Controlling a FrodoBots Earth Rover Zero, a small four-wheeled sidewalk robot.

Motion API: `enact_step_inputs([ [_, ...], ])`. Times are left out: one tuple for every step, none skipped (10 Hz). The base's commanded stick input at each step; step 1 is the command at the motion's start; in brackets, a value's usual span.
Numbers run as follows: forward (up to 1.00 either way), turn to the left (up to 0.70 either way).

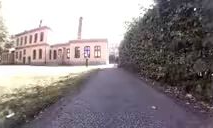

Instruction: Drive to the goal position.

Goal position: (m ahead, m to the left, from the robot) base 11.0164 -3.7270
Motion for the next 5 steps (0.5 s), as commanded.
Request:
enact_step_inputs([
  [0.7,0.0],
  [0.7,0.0],
  [0.7,0.0],
  [0.7,0.0],
  [0.7,0.0],
])
